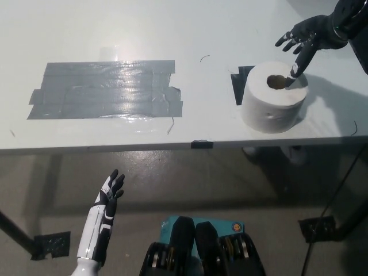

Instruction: A toilet paper roll is kept on the black spot on the desk infront of the robot and the robot inserts its right thumb into the hole in the centre to grab the roll. Then it passes the roll to a person.

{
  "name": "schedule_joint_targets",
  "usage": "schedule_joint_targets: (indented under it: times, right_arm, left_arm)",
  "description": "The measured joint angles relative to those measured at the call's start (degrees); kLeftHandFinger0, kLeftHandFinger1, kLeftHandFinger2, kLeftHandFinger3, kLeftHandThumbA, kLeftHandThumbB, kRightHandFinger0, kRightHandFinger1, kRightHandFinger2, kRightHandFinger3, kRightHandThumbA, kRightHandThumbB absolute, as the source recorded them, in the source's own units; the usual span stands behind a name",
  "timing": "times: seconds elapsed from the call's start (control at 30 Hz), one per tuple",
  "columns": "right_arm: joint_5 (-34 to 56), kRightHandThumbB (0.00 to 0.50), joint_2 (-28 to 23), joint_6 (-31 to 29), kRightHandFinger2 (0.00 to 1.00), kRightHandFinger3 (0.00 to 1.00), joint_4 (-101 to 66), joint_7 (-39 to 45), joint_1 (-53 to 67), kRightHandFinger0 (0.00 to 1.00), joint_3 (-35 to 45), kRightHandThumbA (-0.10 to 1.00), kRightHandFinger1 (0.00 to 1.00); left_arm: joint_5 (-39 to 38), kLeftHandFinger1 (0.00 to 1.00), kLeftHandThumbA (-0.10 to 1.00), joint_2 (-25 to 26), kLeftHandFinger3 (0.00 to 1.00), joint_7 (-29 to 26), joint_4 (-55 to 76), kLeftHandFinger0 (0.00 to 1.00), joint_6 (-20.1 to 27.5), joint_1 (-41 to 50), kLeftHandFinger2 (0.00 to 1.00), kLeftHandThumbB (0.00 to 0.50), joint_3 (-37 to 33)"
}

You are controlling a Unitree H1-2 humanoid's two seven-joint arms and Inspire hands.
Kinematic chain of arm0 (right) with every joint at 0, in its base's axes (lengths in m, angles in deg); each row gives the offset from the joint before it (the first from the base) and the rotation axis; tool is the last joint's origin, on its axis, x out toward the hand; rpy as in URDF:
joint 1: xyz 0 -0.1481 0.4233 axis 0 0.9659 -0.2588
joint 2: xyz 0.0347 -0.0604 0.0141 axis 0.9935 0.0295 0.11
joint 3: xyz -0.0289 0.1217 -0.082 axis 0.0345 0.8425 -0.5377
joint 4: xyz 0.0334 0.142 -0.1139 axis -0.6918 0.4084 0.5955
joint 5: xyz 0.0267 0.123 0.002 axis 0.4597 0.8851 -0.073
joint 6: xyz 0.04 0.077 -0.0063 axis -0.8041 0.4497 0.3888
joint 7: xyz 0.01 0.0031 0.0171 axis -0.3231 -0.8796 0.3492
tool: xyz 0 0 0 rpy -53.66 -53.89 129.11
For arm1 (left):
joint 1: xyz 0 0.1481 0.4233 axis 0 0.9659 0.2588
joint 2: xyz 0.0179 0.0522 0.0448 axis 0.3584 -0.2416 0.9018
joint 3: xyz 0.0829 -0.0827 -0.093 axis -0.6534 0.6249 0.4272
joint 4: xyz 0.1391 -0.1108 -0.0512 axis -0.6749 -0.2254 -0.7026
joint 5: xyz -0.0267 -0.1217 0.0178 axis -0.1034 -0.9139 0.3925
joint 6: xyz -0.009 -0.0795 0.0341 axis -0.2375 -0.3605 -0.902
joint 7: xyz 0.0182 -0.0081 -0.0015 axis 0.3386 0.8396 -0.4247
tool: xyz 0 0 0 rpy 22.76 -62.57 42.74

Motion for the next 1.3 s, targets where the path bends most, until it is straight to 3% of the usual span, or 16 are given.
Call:
schedule_joint_targets:
  times: [0.13, 0.4, 0.43, 0.47, 0.63, 0.7, 0.9, 0.97, 1.13, 1.2, 1.3]
  right_arm:
    - [-0.11, 0.476, 0.02, -0.01, 1.0, 1.0, -0.02, -1.34, -0.05, 1.0, 0.32, 1.0, 1.0]
    - [-0.16, 0.469, 0.13, -0.15, 1.0, 1.0, 0.01, -3.51, -0.09, 1.0, 0.74, 1.0, 1.0]
    - [-0.16, 0.421, 0.13, -0.16, 1.0, 1.0, 0.01, -3.59, -0.09, 1.0, 0.74, 1.0, 1.0]
    - [-0.16, 0.414, 0.14, -0.18, 1.0, 1.0, 0.01, -3.75, -0.08, 1.0, 0.73, 1.0, 1.0]
    - [-0.12, 0.47, 0.25, -0.17, 1.0, 1.0, 0.05, -4.33, 0.0, 1.0, 0.93, 1.0, 1.0]
    - [-0.09, 0.463, 0.36, -0.17, 1.0, 1.0, 0.17, -4.41, 0.04, 1.0, 1.2, 1.0, 1.0]
    - [-0.08, 0.459, 1.52, -0.17, 1.0, 1.0, 1.1, -4.59, 0.12, 1.0, 1.68, 1.0, 1.0]
    - [-0.06, 0.437, 1.92, -0.18, 1.0, 1.0, 1.43, -4.59, 0.14, 1.0, 1.81, 1.0, 1.0]
    - [0.14, 0.474, 2.79, -0.14, 1.0, 1.0, 2.24, -4.93, 0.53, 1.0, 3.16, 1.0, 1.0]
    - [-0.1, 0.437, 2.98, -0.15, 1.0, 1.0, 2.37, -5.12, 0.72, 1.0, 2.79, 1.0, 1.0]
    - [-0.6, 0.442, 3.29, -0.14, 1.0, 1.0, 2.54, -5.35, 1.01, 1.0, 2.09, 1.0, 1.0]
  left_arm:
    - [0.01, 1.0, 1.0, 0.0, 1.0, 0.0, 0.0, 1.0, 0.0, -0.05, 1.0, 0.21, 0.0]
    - [0.07, 1.0, 1.0, 0.0, 1.0, 0.0, 0.02, 1.0, -0.01, -0.5, 1.0, 0.202, 0.0]
    - [0.07, 1.0, 1.0, 0.01, 1.0, 0.0, 0.02, 1.0, -0.01, -0.52, 1.0, 0.197, -0.01]
    - [0.08, 1.0, 1.0, 0.01, 1.0, 0.0, 0.02, 1.0, -0.01, -0.54, 1.0, 0.196, 0.0]
    - [0.07, 1.0, 1.0, 0.02, 1.0, 0.0, 0.02, 1.0, -0.01, -0.77, 1.0, 0.21, -0.01]
    - [0.07, 1.0, 1.0, 0.02, 1.0, 0.0, 0.02, 1.0, -0.01, -0.84, 1.0, 0.189, -0.01]
    - [0.11, 1.0, 1.0, 0.01, 1.0, 0.0, 0.19, 1.0, -0.06, -0.98, 1.0, 0.197, -0.02]
    - [0.12, 1.0, 1.0, 0.01, 1.0, 0.0, 0.4, 1.0, -0.08, -1.04, 1.0, 0.191, -0.02]
    - [0.09, 1.0, 1.0, 0.02, 1.0, 0.02, 0.53, 1.0, -0.14, -1.4, 1.0, 0.184, -0.04]
    - [0.09, 1.0, 1.0, 0.02, 1.0, 0.02, 0.54, 1.0, -0.16, -1.52, 1.0, 0.182, -0.04]
    - [0.11, 1.0, 1.0, 0.04, 1.0, 0.02, 0.61, 1.0, -0.27, -1.59, 1.0, 0.179, -0.04]
